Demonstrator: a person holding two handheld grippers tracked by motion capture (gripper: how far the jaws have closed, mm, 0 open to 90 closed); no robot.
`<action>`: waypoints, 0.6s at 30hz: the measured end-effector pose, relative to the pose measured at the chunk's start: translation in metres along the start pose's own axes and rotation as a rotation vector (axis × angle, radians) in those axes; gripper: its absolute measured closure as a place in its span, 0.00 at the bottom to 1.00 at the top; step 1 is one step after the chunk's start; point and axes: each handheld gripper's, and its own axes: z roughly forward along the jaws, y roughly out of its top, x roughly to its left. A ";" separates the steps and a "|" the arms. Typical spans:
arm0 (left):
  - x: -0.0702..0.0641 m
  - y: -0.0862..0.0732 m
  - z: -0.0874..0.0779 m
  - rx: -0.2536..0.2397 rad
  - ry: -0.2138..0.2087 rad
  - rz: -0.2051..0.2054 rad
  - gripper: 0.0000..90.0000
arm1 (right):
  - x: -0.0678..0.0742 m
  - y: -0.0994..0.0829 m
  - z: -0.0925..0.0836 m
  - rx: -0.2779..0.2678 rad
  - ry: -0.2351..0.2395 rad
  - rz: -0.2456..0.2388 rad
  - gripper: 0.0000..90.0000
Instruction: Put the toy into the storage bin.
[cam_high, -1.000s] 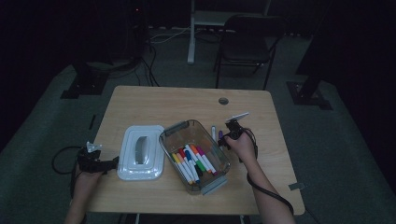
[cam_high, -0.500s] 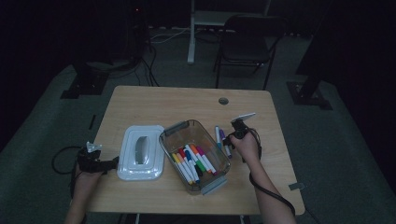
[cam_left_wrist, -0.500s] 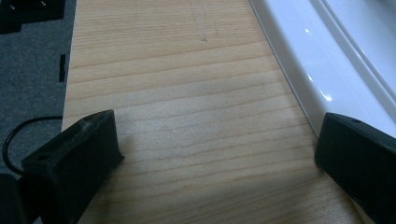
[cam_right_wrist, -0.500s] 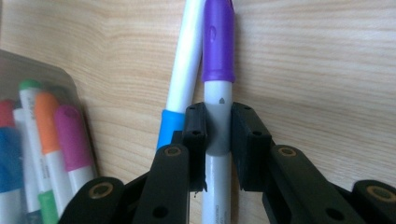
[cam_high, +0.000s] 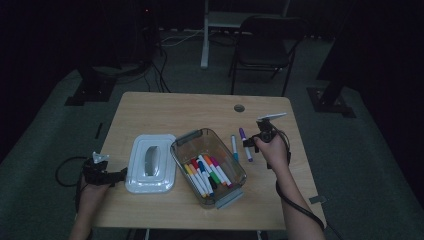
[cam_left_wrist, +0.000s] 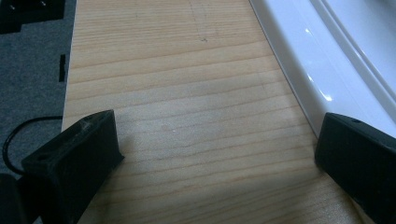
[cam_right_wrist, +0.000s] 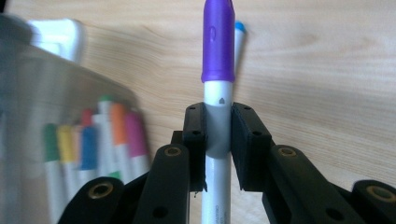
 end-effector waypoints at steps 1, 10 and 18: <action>0.000 0.000 0.000 0.000 0.000 0.000 0.00 | 0.003 0.001 -0.004 -0.004 0.007 -0.005 0.85; 0.000 0.000 0.000 0.000 0.001 0.001 0.00 | 0.052 0.001 -0.041 -0.053 0.113 -0.131 0.85; 0.000 0.000 0.000 -0.001 0.001 0.000 0.00 | 0.096 -0.003 -0.043 -0.045 0.149 -0.236 0.85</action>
